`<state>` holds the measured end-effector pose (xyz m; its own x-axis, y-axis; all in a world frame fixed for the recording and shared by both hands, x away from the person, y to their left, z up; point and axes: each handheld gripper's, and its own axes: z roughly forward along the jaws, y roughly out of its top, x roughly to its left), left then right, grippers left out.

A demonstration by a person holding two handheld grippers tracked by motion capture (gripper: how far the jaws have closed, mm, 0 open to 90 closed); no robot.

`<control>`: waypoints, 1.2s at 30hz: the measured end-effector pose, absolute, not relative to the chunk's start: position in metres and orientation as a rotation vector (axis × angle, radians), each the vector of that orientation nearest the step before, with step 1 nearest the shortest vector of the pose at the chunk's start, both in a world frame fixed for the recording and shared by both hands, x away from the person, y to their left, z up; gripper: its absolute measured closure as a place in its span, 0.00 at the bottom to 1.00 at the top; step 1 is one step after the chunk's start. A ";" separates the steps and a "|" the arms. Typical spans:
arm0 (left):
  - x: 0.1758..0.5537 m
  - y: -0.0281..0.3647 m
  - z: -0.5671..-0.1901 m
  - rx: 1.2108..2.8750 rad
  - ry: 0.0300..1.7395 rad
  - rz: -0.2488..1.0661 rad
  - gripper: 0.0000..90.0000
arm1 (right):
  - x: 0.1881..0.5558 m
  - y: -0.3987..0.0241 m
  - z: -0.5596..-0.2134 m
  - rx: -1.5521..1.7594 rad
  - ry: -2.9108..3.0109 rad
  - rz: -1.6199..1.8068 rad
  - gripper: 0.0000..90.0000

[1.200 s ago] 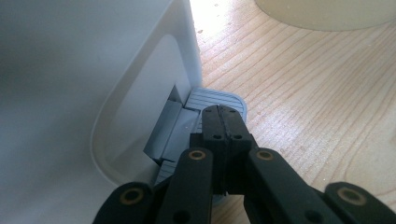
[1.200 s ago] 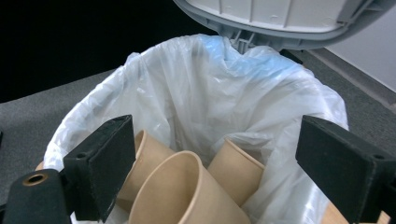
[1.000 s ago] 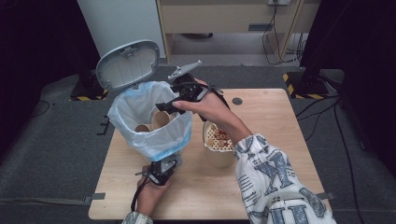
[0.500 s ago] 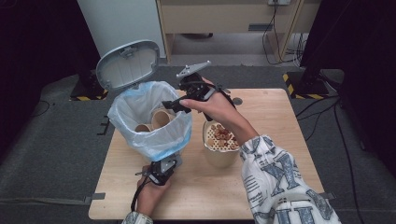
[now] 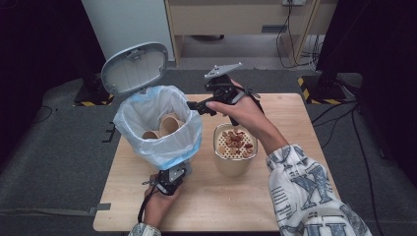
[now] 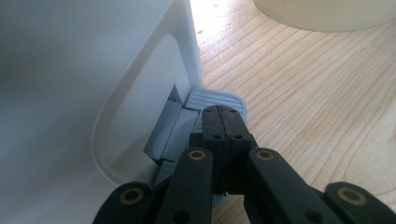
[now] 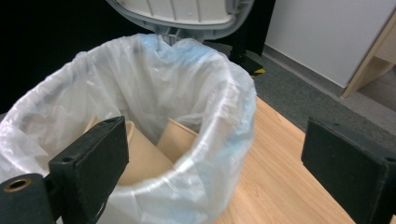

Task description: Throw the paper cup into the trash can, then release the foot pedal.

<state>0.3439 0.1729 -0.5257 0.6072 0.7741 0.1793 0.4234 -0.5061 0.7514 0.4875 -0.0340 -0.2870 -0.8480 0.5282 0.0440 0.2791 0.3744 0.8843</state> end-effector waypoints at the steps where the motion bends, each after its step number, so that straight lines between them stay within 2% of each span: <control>1: 0.344 0.173 -0.526 2.155 0.940 0.669 0.99 | 0.487 -0.038 -0.288 0.722 2.384 1.464 0.09; 15: 0.343 0.172 -0.526 2.156 0.936 0.688 0.99 | 0.490 -0.100 -0.298 0.843 2.321 1.443 0.09; 16: 0.343 0.172 -0.525 2.159 0.948 0.720 0.93 | 0.490 -0.106 -0.299 0.854 2.315 1.439 0.09; 18: 0.340 0.172 -0.522 2.143 0.977 0.734 0.74 | 0.490 -0.118 -0.302 0.889 2.298 1.424 0.09; 19: 0.338 0.173 -0.518 2.132 0.960 0.746 0.69 | 0.490 -0.126 -0.304 0.908 2.280 1.413 0.09; 22: 0.324 0.166 -0.511 2.064 0.981 0.717 0.62 | 0.490 -0.145 -0.309 0.952 2.249 1.400 0.09; 26: 0.314 0.156 -0.505 2.071 0.922 0.694 0.55 | 0.492 -0.169 -0.320 1.030 2.204 1.362 0.08; 36: 0.318 0.156 -0.508 2.098 0.927 0.638 0.42 | 0.488 -0.207 -0.352 1.173 2.081 1.284 0.07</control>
